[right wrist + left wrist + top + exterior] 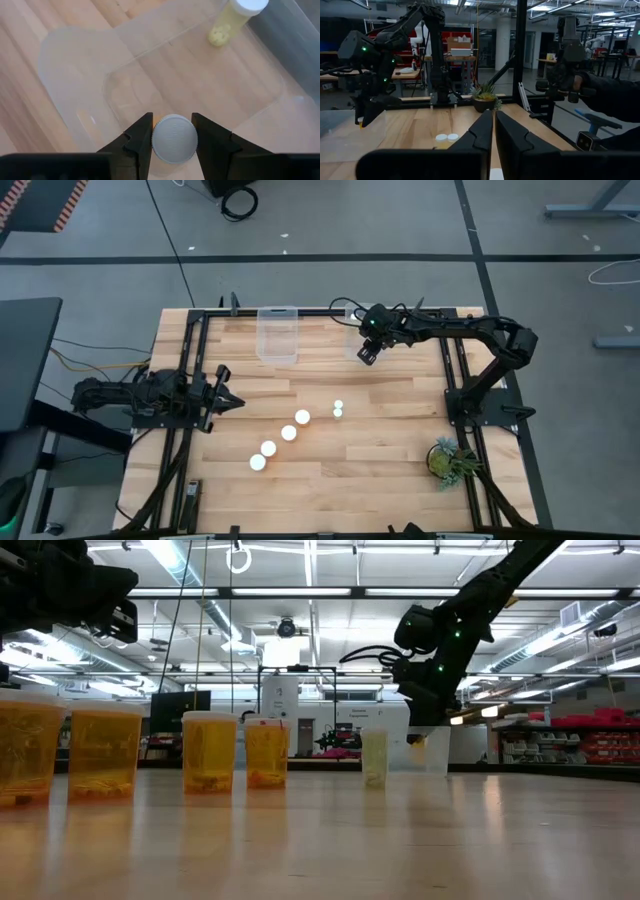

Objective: Pick and place medicine bottles into bin by pill shape (circle, oval)
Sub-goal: Put the top small orange pill bottle into the right transparent bin

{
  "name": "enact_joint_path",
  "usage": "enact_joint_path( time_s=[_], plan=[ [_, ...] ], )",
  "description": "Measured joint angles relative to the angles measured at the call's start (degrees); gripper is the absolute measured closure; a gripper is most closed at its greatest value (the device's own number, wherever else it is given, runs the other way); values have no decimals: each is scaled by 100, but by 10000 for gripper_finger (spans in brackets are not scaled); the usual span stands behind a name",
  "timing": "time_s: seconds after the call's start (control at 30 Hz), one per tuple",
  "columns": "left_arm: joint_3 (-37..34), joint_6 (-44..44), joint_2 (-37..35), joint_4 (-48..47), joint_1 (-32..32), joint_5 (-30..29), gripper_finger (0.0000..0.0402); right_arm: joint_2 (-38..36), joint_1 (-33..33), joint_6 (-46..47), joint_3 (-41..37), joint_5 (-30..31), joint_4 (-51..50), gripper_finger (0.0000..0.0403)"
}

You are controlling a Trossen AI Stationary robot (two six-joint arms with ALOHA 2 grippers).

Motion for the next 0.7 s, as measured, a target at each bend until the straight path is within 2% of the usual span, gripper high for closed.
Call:
enact_joint_path(
  time_s=[0.4,0.7],
  plan=[
    [-1,0,0,0,-2,0,375,0,0,-60,0,0,-142,261],
    [0,1,0,0,0,0,367,0,-2,-60,0,0,-142,232]
  ],
)
